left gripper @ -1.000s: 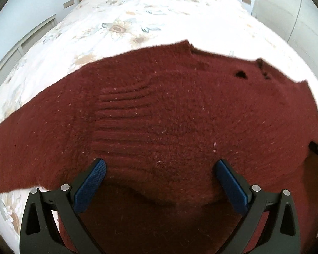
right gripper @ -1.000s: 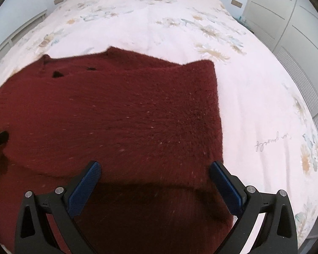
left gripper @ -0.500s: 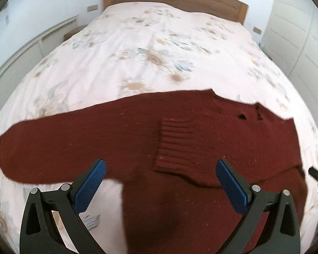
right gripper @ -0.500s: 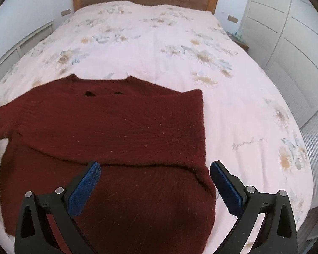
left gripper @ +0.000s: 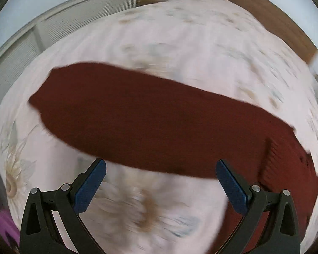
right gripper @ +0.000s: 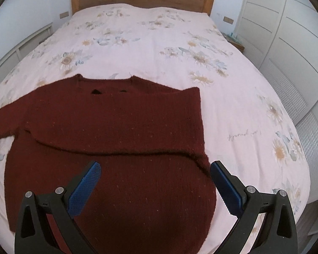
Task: Fold small clothes
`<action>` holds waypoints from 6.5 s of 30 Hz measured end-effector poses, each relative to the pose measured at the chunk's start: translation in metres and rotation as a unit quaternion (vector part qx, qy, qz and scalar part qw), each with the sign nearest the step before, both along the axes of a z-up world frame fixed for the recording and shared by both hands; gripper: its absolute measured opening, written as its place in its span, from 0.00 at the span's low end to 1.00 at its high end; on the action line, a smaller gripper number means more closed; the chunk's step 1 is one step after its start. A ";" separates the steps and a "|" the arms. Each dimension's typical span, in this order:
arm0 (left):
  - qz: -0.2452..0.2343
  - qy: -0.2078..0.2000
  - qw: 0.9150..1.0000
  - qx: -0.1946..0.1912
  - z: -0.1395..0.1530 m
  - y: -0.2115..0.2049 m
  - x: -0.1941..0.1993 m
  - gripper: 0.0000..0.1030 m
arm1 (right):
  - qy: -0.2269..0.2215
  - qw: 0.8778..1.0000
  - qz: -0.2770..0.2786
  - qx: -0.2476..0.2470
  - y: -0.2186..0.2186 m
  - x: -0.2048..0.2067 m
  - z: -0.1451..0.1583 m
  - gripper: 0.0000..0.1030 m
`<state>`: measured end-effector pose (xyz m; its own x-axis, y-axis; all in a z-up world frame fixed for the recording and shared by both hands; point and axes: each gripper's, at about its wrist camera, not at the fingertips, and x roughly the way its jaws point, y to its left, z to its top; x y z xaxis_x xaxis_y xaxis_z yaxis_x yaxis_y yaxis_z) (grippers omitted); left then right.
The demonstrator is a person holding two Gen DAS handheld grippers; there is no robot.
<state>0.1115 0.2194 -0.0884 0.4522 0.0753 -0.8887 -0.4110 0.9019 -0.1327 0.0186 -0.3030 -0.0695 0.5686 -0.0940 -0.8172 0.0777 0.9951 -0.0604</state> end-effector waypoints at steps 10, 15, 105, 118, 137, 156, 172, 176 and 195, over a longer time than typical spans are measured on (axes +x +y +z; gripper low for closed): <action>0.145 0.035 0.986 -0.070 -0.034 0.096 -0.001 0.99 | 0.017 1.000 0.008 -0.009 0.012 0.008 -0.009 1.00; 0.121 0.059 0.990 -0.040 -0.047 0.099 0.009 0.98 | 0.033 0.999 0.013 -0.008 0.018 0.016 -0.018 1.00; -0.346 0.091 0.922 0.148 -0.049 -0.194 0.044 0.99 | 0.044 0.998 -0.012 0.043 -0.059 0.005 -0.037 1.00; -0.323 0.098 0.936 0.097 -0.099 -0.131 0.094 0.50 | 0.065 0.998 0.010 0.019 -0.027 0.012 -0.043 1.00; -0.319 0.079 0.945 0.006 -0.124 -0.130 0.133 0.12 | 0.019 0.992 0.127 -0.010 0.076 0.067 0.013 1.00; -0.324 0.083 0.943 0.006 -0.133 -0.120 0.120 0.13 | 0.107 0.935 0.333 -0.055 0.263 0.156 -0.051 0.95; -0.322 0.088 0.943 0.001 -0.129 -0.125 0.111 0.13 | 0.067 0.966 0.246 0.050 0.189 0.162 -0.011 0.15; -0.322 0.089 0.943 0.005 -0.128 -0.126 0.111 0.13 | 0.051 0.976 0.198 0.071 0.143 0.154 0.004 0.15; -0.321 0.097 0.941 0.034 -0.126 -0.149 0.111 0.14 | 0.112 0.983 0.037 0.141 0.014 0.124 -0.067 0.31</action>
